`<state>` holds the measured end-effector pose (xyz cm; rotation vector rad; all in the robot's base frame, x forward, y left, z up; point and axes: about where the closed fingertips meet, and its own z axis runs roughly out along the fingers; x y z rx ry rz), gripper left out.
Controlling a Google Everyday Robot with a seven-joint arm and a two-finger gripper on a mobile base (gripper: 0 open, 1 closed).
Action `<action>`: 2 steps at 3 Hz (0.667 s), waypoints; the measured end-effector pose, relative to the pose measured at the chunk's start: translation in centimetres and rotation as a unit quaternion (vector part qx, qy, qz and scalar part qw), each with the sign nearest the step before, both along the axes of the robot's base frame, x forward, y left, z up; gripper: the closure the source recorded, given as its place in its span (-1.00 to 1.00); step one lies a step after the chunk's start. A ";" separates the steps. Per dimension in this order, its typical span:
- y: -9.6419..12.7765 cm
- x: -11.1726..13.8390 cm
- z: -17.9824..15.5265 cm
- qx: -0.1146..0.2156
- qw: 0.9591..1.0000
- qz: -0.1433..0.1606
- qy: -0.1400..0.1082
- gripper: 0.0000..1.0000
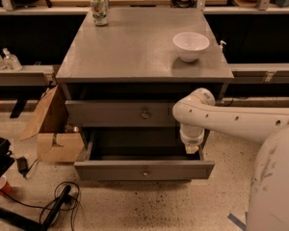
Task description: Open middle drawer
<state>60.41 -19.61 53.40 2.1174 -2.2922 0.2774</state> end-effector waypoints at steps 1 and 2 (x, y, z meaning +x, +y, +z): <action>-0.7 0.7 -0.1 0.027 0.999 0.028 -0.036 0.83; -1.2 1.6 -2.4 0.077 0.992 0.055 -0.079 1.00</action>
Offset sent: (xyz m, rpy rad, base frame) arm 0.0433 -0.0114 -0.0525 0.3530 -0.3540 0.1909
